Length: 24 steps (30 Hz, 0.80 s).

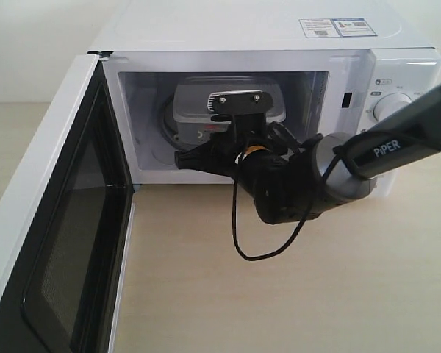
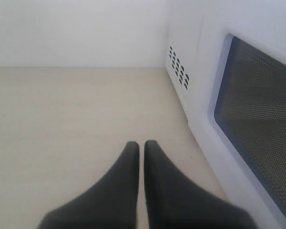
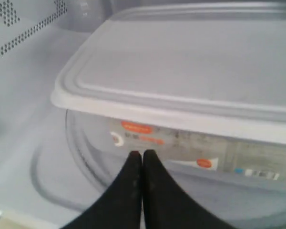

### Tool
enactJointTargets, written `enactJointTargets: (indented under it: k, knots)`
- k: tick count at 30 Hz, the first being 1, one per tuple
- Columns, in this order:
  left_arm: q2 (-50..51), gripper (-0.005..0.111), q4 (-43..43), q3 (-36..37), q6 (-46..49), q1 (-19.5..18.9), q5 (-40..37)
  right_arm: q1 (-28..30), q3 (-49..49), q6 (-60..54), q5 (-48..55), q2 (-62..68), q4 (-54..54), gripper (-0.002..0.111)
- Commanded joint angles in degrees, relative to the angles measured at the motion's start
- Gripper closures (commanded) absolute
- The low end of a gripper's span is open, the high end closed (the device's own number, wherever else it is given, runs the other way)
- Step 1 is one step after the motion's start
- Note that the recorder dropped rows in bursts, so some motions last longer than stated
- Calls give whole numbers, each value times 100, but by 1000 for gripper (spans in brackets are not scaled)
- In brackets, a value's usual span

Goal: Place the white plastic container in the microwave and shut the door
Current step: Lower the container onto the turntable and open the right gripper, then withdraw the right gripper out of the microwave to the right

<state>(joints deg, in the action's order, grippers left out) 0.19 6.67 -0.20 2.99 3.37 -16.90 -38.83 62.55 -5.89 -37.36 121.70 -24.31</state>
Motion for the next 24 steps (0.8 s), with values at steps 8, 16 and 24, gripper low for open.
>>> enactJointTargets:
  k: [8, 16, 24]
  knots:
    - [-19, 102, 41, 20, 1, -12, -6, -974, -2138, -207, -893, -1614, -255, 108]
    - [-19, 102, 41, 20, 1, -12, -6, -1081, -3904, -193, -1549, -2981, -506, 108]
    - [-19, 102, 41, 20, 1, -12, -6, -1081, -5112, -216, -1635, -4329, -830, 108]
